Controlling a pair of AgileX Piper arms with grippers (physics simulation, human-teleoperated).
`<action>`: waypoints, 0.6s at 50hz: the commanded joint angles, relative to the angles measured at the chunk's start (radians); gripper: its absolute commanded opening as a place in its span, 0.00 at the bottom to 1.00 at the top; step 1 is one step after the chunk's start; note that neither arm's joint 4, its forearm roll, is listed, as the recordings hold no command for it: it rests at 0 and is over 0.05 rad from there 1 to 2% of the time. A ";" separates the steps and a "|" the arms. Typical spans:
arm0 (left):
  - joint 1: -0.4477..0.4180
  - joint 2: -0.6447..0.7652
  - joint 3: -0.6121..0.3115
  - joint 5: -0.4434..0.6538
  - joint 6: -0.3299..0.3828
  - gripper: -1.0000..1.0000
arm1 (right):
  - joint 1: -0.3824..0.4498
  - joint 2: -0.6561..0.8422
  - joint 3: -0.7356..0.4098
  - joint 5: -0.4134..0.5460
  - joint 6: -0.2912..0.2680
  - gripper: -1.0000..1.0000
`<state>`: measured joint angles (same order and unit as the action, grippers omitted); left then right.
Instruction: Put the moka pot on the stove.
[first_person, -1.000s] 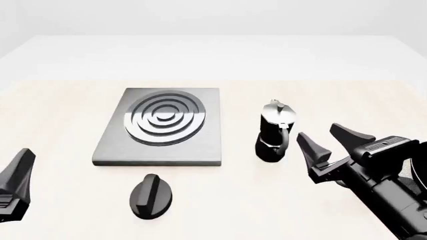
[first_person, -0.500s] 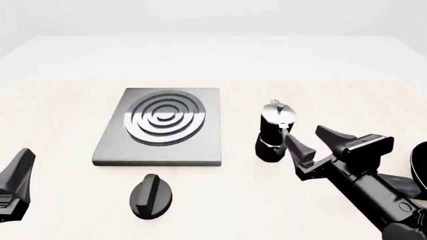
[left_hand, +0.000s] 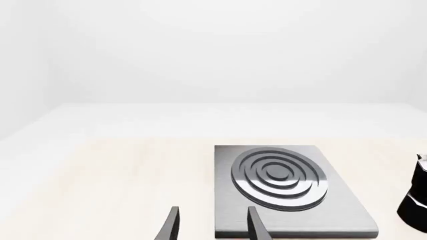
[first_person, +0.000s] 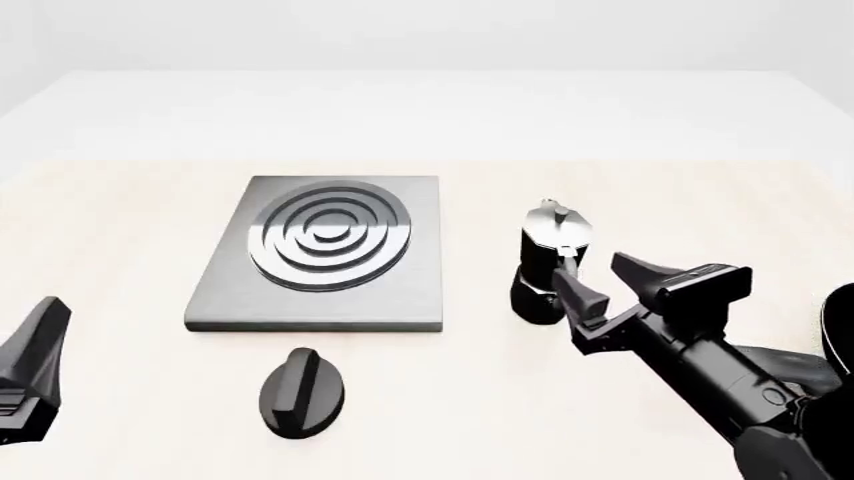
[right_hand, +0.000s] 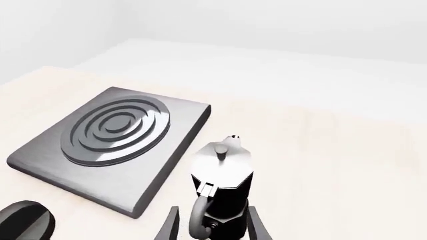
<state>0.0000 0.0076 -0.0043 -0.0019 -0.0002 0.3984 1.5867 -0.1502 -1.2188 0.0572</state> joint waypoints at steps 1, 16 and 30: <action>0.000 0.000 0.000 0.000 0.000 1.00 | 0.007 0.067 -0.031 -0.001 0.012 1.00; 0.000 0.000 0.000 0.000 0.000 1.00 | 0.016 0.130 -0.066 -0.001 0.022 1.00; 0.000 0.000 0.000 0.000 0.000 1.00 | 0.022 0.170 -0.079 -0.001 0.032 1.00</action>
<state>0.0000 0.0075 -0.0043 -0.0019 -0.0002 0.4167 1.7244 -0.2172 -1.2199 0.0830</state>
